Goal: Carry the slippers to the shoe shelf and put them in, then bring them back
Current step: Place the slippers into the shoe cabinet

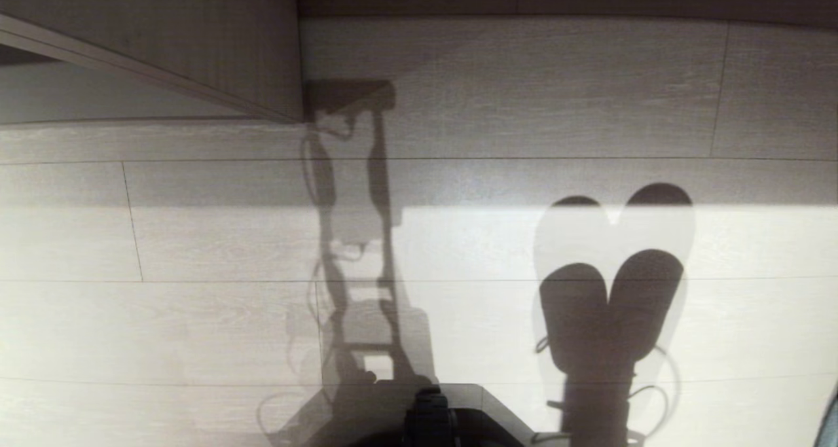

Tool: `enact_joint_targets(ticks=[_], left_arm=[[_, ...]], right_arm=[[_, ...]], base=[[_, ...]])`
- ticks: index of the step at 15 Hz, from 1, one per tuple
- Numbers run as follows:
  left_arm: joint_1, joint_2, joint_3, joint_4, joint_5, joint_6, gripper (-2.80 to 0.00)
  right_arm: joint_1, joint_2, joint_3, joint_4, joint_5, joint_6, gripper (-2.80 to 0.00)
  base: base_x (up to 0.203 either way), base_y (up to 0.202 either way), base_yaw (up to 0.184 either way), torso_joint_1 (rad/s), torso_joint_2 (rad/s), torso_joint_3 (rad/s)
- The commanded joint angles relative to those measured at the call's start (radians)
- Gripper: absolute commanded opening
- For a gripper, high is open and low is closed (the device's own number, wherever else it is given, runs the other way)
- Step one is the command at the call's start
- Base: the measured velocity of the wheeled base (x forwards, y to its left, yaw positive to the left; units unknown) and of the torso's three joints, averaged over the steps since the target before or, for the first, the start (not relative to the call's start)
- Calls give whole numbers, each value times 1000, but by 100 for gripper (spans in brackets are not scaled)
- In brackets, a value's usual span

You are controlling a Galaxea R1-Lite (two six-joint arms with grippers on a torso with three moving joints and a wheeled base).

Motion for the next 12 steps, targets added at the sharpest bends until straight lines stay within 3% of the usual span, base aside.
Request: enact_joint_targets(ticks=[1,3,5,8,12], left_arm=[[1,0,0,0,0,0,-280],[1,0,0,0,0,0,-280],[1,0,0,0,0,2,-280],[0,1,0,0,2,-6,-280],[0,0,0,0,2,-11,-280]], right_arm=[[-1,-63,48,37,-4,-3,-280],[-1,-63,50,49,-11,-1,-280],[-1,-63,50,168,-34,23,-280],[-1,-63,51,166,-37,39,-280],[-1,-63,50,166,-38,40,-280]], base=[[0,0,0,0,0,0],[0,0,0,0,0,0],[0,0,0,0,0,0],[0,0,0,0,1,12],[0,0,0,1,3,169]])
